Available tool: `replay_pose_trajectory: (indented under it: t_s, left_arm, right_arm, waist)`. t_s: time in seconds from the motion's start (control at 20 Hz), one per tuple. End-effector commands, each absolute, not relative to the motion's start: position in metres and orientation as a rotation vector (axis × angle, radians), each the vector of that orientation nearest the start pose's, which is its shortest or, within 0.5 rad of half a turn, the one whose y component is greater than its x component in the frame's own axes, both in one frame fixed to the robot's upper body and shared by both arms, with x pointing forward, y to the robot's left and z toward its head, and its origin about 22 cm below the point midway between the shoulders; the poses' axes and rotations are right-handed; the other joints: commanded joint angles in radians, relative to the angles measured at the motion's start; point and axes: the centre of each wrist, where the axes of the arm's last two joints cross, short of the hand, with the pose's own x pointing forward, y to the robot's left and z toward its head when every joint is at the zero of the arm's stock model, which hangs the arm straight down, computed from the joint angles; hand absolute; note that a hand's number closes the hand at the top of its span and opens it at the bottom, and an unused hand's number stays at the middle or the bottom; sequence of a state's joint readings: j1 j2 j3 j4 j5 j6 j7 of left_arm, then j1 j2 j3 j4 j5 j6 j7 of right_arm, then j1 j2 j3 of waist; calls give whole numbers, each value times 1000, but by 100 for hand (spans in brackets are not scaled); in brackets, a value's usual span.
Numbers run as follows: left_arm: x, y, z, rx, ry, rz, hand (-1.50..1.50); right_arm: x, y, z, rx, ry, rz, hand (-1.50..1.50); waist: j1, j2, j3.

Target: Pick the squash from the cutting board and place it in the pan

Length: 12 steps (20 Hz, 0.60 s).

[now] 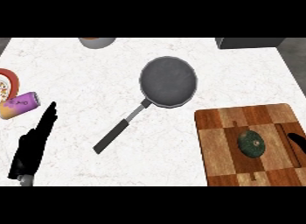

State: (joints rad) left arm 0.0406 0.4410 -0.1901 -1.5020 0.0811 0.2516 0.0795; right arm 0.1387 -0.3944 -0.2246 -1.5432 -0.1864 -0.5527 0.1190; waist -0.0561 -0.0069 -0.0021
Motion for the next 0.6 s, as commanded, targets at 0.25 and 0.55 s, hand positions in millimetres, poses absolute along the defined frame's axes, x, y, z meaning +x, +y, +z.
replay_pose_trajectory:
  t_s: [0.25,0.55]
  left_arm:
    - [228,299,16,358,-1388,-247,0]
    - [224,295,2,339,-1368,-269,0]
  right_arm:
    - [129,-386,59,-976,-1015,-113,-150]
    - [154,-374,119,-842,-956,86,-150]
  waist:
    - [40,5,-2]
    - [57,8,0]
